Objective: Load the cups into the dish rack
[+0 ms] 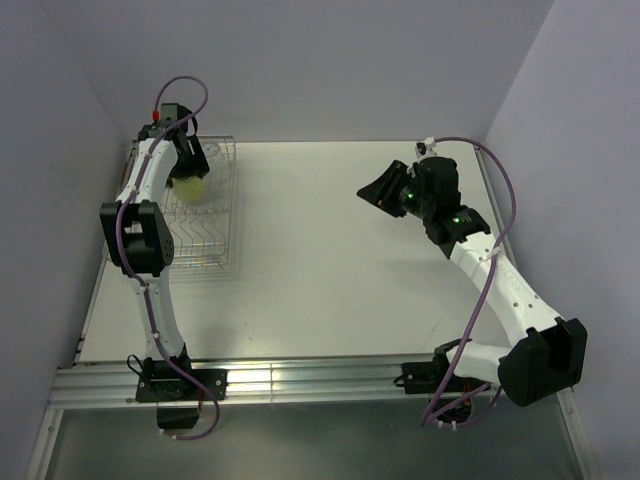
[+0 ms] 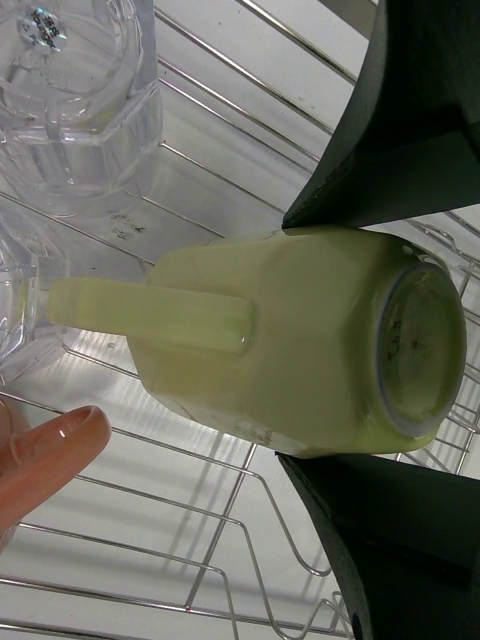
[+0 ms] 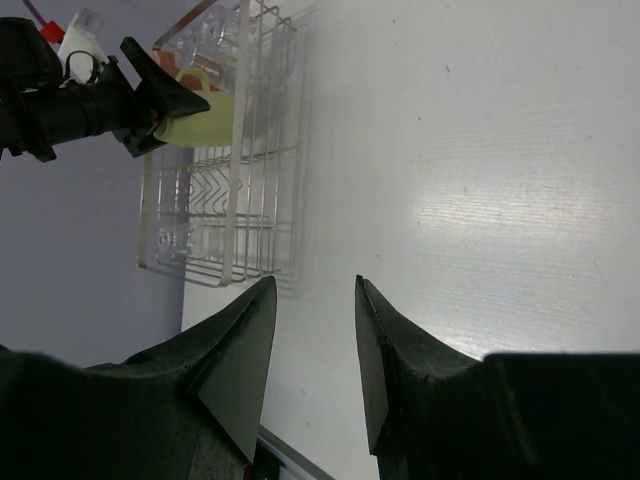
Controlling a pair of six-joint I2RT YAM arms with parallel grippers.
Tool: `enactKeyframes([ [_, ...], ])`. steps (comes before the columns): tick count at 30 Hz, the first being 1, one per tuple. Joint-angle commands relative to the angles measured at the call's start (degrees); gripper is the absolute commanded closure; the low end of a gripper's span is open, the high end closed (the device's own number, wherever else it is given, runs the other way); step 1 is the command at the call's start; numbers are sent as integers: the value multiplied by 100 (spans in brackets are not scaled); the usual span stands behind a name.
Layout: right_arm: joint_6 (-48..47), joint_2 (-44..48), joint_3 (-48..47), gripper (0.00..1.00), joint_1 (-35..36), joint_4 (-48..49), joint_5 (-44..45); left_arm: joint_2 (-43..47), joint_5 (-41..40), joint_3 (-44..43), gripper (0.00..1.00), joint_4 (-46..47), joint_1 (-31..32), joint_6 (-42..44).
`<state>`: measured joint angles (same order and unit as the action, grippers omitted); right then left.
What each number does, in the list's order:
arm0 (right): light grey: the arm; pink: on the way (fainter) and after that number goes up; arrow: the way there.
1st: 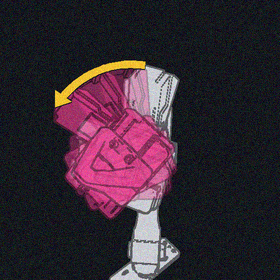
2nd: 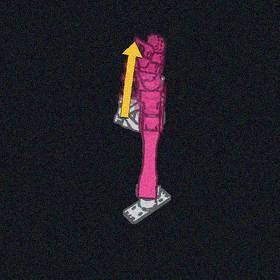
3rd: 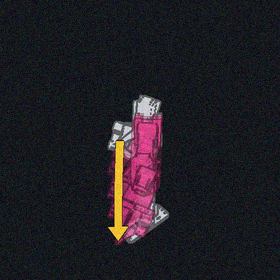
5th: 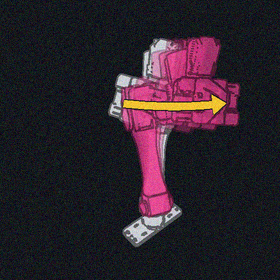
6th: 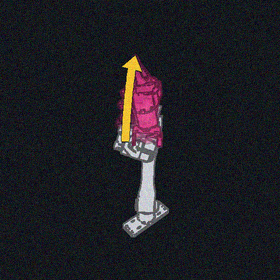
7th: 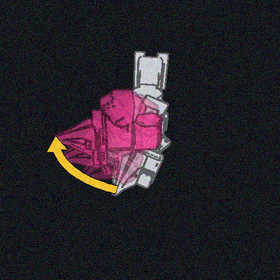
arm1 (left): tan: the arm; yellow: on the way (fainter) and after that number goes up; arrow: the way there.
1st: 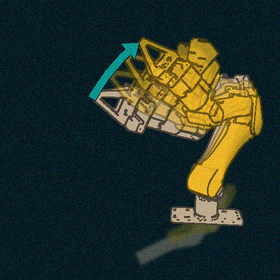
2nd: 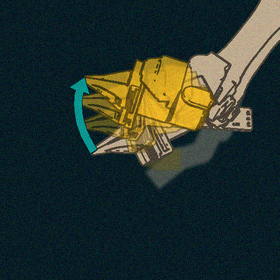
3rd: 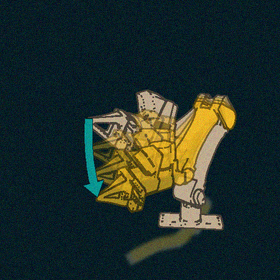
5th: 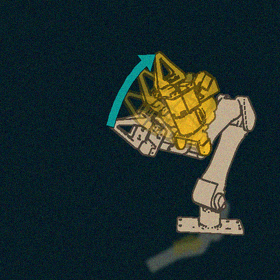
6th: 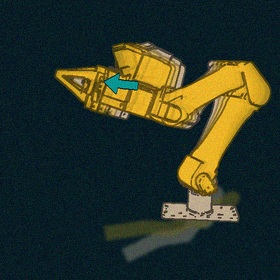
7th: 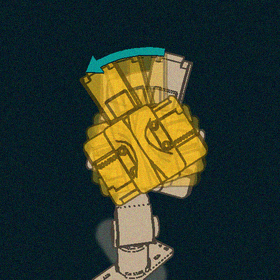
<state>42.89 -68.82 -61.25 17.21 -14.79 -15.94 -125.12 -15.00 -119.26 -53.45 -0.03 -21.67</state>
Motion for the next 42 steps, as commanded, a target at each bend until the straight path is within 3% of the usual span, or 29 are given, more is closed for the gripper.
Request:
enactKeyframes([
  [1,-115,35,79,55,-42,213,-23,76,-222,-124,100,309,12,67],
  [8,-106,9,131,55,-34,222,-49,-83,-196,-124,97,274,12,-12],
  [16,-106,0,140,56,-42,248,-49,-223,-161,-88,84,265,12,-48],
  [19,-88,0,158,56,-34,257,-58,-232,-187,-71,73,265,12,-48],
  [22,-88,0,166,56,-42,266,-67,-223,-205,-53,57,265,12,-48],
  [23,-88,0,166,56,-34,257,-67,-215,-213,-36,47,274,12,-56],
  [26,-88,9,166,56,-34,266,-67,-197,-213,8,33,283,-137,-48],
  [34,-88,35,184,56,-34,257,-67,-127,-248,61,19,326,-137,-39],
  [36,-79,35,184,56,-34,266,-67,-127,-240,70,8,318,-137,-48],
  [40,-79,52,175,56,-42,257,-67,-83,-257,61,7,309,-137,-39],
  [42,-71,44,167,56,-34,257,-67,-65,-249,52,1,318,-137,-39],
])
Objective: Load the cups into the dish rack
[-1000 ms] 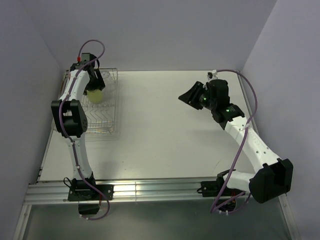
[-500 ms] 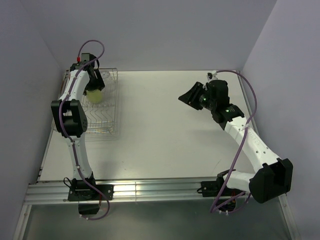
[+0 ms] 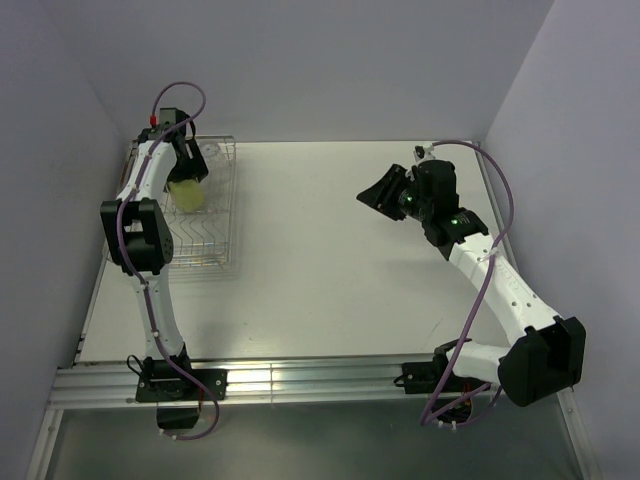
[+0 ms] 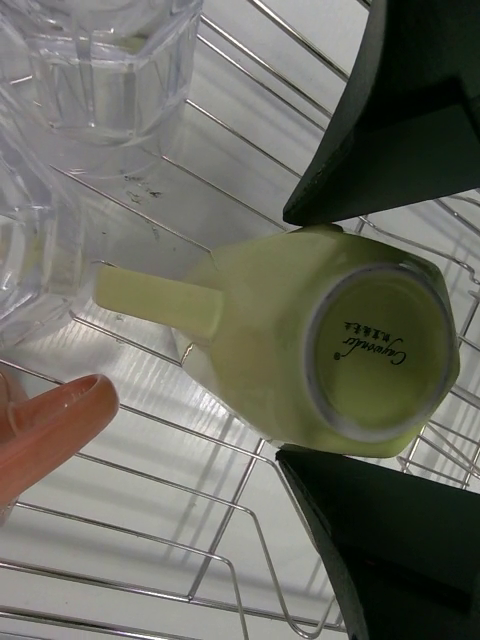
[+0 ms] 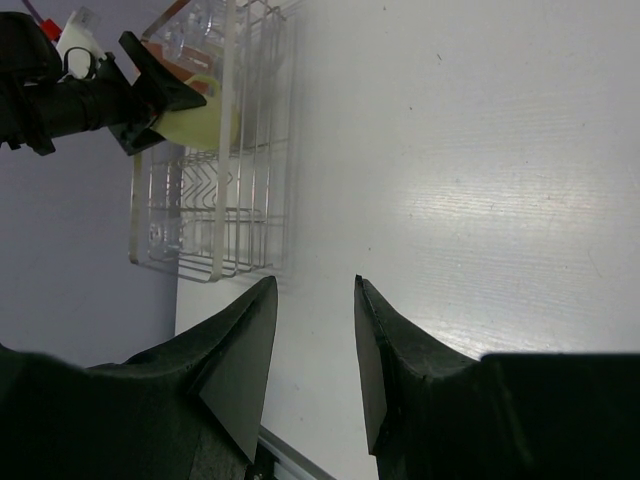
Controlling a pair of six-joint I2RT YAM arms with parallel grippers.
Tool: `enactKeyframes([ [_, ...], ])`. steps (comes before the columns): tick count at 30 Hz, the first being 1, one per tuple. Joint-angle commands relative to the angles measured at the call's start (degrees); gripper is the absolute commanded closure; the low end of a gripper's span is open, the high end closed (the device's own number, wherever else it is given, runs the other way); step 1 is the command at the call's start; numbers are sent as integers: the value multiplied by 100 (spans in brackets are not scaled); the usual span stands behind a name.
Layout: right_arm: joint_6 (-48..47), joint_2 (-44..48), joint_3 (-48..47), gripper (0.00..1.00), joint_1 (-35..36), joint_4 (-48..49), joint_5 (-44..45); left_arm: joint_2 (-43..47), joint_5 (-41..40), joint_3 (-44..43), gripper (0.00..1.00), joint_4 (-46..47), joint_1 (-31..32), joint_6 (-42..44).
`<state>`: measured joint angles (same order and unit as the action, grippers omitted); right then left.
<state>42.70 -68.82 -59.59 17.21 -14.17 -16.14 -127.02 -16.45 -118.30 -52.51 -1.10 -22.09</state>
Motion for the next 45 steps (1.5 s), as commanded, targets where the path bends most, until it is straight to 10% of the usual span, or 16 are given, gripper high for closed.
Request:
enactKeyframes([
  [1,-60,44,-8,56,-34,187,-47,160,-113,-61,1,206,-22,3],
  [27,-60,0,-149,56,-34,152,-38,1529,-482,-536,1,-66,321,-42],
  [45,-42,184,106,55,-34,301,58,4720,1554,2019,1,1355,1543,-49],
])
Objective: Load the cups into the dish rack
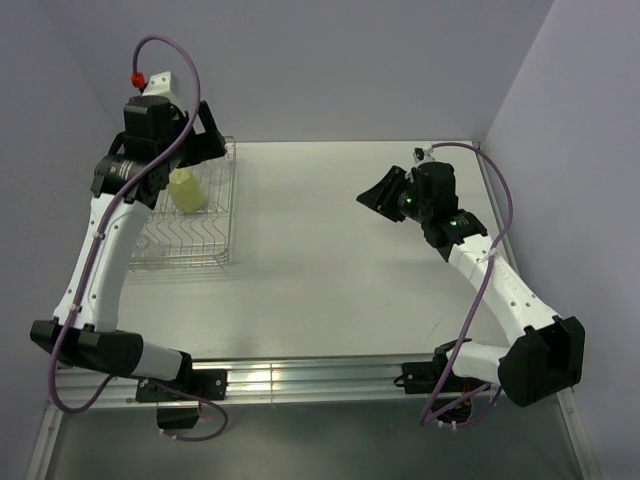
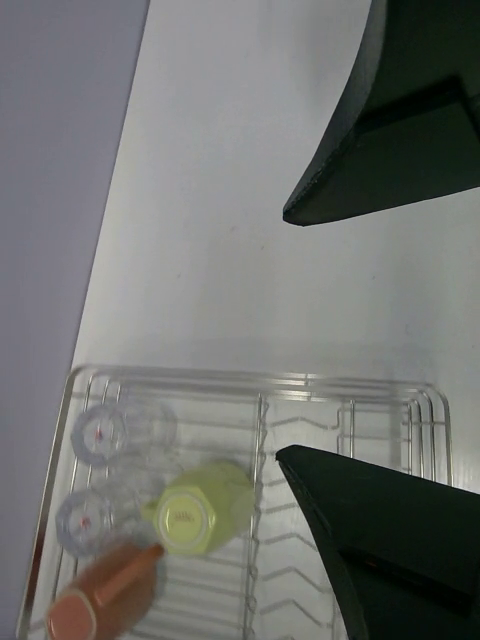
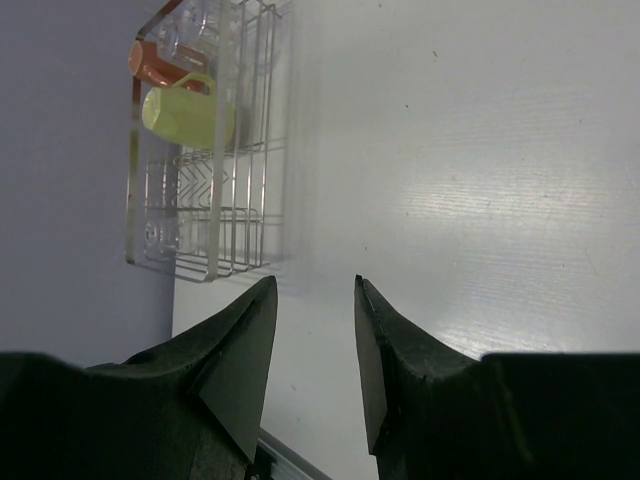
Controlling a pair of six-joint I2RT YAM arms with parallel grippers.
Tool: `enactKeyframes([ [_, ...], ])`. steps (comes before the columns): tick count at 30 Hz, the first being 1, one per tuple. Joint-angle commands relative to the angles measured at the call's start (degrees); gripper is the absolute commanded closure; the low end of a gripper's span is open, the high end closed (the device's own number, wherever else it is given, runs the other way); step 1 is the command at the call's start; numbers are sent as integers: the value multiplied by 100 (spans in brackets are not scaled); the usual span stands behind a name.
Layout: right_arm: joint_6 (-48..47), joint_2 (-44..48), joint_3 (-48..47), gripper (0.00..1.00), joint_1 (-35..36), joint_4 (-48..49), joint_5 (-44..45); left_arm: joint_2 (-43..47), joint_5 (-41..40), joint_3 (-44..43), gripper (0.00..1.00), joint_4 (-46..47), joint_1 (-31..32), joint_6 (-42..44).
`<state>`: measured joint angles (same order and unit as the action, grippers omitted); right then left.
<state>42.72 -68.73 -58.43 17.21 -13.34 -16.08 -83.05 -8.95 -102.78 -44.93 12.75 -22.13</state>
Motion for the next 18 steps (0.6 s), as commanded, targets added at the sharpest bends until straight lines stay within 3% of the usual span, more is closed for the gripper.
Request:
enactKeyframes([
  [1,-44,176,-27,55,-34,201,52,411,912,609,1,712,201,-54],
  [11,-159,272,-142,55,-34,-186,438,667,1431,1489,1,1442,850,-441],
  [18,-273,176,-326,55,-34,-449,614,772,1106,1866,1,1759,1475,-643],
])
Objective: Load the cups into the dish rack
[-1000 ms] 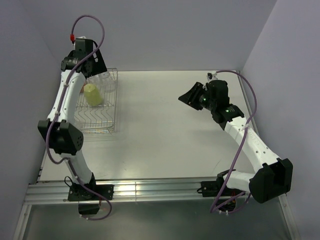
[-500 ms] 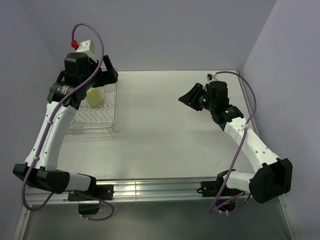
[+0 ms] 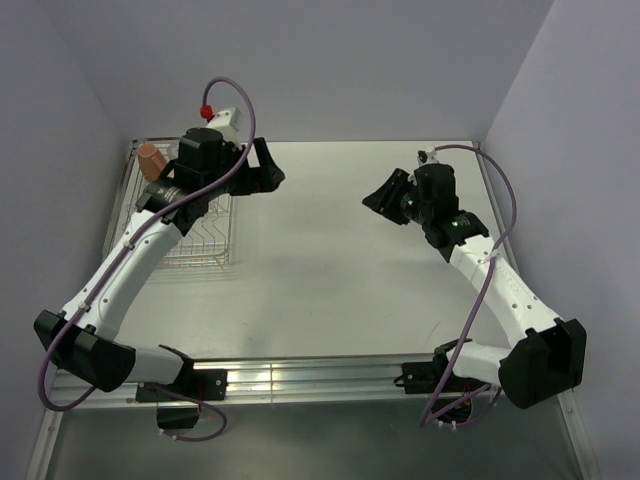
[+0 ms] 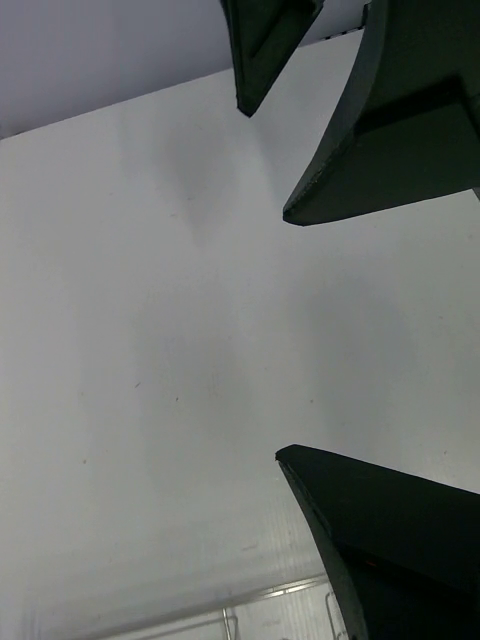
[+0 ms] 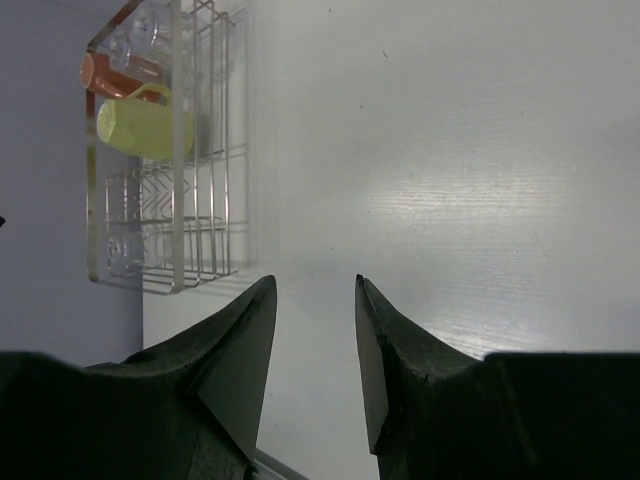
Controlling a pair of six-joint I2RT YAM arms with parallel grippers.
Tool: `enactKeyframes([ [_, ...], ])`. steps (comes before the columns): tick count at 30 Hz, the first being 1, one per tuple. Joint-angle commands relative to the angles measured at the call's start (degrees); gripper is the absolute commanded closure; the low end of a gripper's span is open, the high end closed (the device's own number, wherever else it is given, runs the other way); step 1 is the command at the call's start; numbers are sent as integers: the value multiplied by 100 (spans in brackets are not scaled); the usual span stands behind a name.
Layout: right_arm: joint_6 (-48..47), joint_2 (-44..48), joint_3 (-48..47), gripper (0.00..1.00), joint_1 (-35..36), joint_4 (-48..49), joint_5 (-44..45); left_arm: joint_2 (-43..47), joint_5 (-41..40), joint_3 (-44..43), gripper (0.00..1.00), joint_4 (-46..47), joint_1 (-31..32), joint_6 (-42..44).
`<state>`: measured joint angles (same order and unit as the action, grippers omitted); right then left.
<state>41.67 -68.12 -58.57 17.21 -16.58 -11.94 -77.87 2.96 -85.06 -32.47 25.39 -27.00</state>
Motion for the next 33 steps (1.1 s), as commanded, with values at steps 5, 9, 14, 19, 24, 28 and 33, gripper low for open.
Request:
enactKeyframes([
  [5,-221,175,-419,55,-34,-293,245,403,-41,314,1,663,309,-191],
  [9,-299,369,-419,53,-34,-346,420,666,2,446,1,663,309,-182],
  [14,-405,685,-314,47,-34,-337,640,983,38,569,1,645,300,-156],
  [19,-554,1124,-138,40,-34,-154,869,1194,99,666,1,654,300,-147],
  [24,-625,1538,82,27,-34,85,957,1441,196,754,1,733,318,-165],
  [28,-748,1862,91,20,-34,-3,1045,1493,266,763,1,751,327,-174],
  [33,-845,2241,275,11,-34,102,1281,1502,231,736,1,698,353,-147],
])
